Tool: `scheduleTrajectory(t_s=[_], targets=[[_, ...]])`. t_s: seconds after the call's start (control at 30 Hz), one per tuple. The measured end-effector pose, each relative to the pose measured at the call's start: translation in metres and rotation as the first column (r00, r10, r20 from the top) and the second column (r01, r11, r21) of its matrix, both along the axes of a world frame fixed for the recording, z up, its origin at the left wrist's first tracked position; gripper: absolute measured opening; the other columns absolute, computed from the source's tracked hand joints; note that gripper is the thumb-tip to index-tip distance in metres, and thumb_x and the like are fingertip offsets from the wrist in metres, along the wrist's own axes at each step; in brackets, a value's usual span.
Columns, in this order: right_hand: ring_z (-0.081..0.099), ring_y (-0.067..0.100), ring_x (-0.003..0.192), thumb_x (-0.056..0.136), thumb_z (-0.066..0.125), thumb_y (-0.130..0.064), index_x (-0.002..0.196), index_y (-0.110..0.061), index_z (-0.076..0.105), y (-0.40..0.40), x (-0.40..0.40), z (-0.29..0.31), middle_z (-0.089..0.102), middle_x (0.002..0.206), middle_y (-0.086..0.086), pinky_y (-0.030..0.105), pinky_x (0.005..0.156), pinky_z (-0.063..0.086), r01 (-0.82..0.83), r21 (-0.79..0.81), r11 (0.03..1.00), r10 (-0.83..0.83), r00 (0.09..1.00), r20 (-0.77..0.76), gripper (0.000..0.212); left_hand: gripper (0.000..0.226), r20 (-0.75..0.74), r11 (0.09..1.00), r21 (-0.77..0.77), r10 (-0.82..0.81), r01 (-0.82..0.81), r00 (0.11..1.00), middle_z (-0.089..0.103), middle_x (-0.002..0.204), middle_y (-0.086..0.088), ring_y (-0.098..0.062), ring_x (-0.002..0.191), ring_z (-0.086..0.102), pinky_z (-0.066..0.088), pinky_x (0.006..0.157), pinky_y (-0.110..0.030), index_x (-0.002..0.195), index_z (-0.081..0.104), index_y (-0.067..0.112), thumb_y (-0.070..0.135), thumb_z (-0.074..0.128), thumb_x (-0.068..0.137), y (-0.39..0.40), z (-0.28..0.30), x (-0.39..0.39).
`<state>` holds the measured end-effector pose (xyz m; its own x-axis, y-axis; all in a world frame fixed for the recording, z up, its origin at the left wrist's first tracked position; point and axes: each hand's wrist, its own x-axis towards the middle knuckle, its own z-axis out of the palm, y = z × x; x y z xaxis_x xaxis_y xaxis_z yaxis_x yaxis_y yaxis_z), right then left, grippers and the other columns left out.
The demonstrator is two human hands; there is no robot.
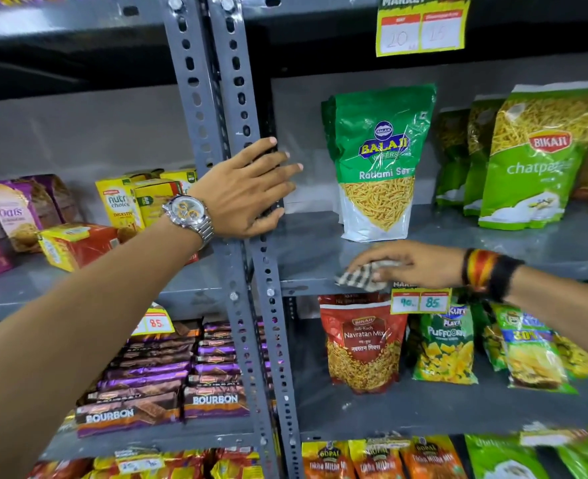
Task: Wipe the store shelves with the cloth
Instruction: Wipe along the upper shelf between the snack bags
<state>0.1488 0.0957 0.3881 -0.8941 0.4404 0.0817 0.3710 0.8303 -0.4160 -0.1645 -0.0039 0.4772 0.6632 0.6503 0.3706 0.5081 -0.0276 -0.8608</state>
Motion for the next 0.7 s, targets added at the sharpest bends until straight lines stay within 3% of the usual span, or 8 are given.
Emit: scheduleTrajectory(t_s=[0.07,0.23,0.33,0.43,0.53,0.63,0.7], targets=[[0.058,-0.009,0.105,0.095,0.055,-0.024,0.126,-0.035,0.059,0.003,0.017,0.017,0.064,0.12,-0.019,0.008,0.092,0.04,0.02,-0.021,1.0,-0.02,1.0,-0.001,0.033,0.056,0.0,1.0,-0.001,0.005,-0.005,1.0,0.048,0.152,-0.016,-0.039,0.139,0.042,0.013,0.124,-0.055,0.134,0.059,0.005,0.043,0.034,0.102,0.0,0.001,0.002],[0.058,0.013,0.116,0.094,0.058,-0.026,0.127,-0.038,0.057,0.022,-0.027,0.028,0.063,0.128,-0.008,0.038,0.107,0.041,0.13,0.067,0.989,-0.117,0.977,-0.178,0.036,0.057,0.005,0.999,-0.017,0.03,-0.03,1.0,0.047,0.154,-0.015,-0.037,0.141,0.04,0.011,0.125,-0.054,0.138,0.057,0.007,0.045,0.032,0.103,-0.003,0.002,0.004],[0.052,0.021,0.125,0.094,0.057,-0.025,0.133,-0.027,0.055,0.024,-0.072,0.007,0.056,0.139,0.002,0.027,0.105,0.033,0.162,0.112,0.98,-0.153,0.984,-0.09,0.039,0.057,0.007,0.999,-0.026,0.021,-0.021,1.0,0.047,0.153,-0.016,-0.037,0.141,0.04,0.011,0.125,-0.054,0.139,0.057,0.006,0.045,0.035,0.103,-0.003,0.003,0.003],[0.052,0.021,0.125,0.095,0.056,-0.028,0.134,-0.025,0.054,0.026,-0.074,-0.008,0.057,0.138,0.003,0.027,0.102,0.036,0.17,0.103,0.98,-0.161,0.983,-0.092,0.04,0.056,0.012,0.999,-0.029,0.019,-0.018,1.0,0.049,0.152,-0.016,-0.038,0.141,0.041,0.012,0.125,-0.054,0.137,0.058,0.005,0.044,0.037,0.103,-0.004,0.002,0.003],[0.053,0.013,0.12,0.095,0.055,-0.032,0.133,-0.031,0.054,0.024,-0.035,-0.01,0.059,0.134,-0.003,0.025,0.099,0.04,0.187,0.099,0.977,-0.173,0.976,-0.133,0.038,0.055,0.026,0.999,-0.04,0.037,-0.036,0.999,0.05,0.15,-0.016,-0.038,0.14,0.041,0.012,0.125,-0.054,0.136,0.058,0.005,0.043,0.037,0.102,-0.005,0.002,0.003],[0.055,0.001,0.11,0.094,0.057,-0.032,0.13,-0.029,0.056,0.008,0.02,-0.009,0.061,0.125,-0.013,0.002,0.086,0.035,0.207,0.046,0.977,-0.199,0.97,-0.138,0.036,0.055,0.078,0.996,-0.058,0.076,-0.072,0.994,0.053,0.148,-0.016,-0.038,0.138,0.043,0.013,0.124,-0.055,0.134,0.06,0.006,0.044,0.035,0.103,-0.008,0.0,0.012],[0.056,-0.011,0.103,0.093,0.059,-0.03,0.126,-0.031,0.059,0.003,0.05,-0.001,0.062,0.119,-0.019,0.001,0.085,0.036,0.199,0.005,0.98,-0.196,0.972,-0.133,0.033,0.055,0.139,0.997,-0.071,0.051,-0.041,0.989,0.055,0.145,-0.018,-0.038,0.136,0.045,0.014,0.123,-0.056,0.133,0.059,0.006,0.045,0.034,0.103,-0.009,-0.015,0.022]])
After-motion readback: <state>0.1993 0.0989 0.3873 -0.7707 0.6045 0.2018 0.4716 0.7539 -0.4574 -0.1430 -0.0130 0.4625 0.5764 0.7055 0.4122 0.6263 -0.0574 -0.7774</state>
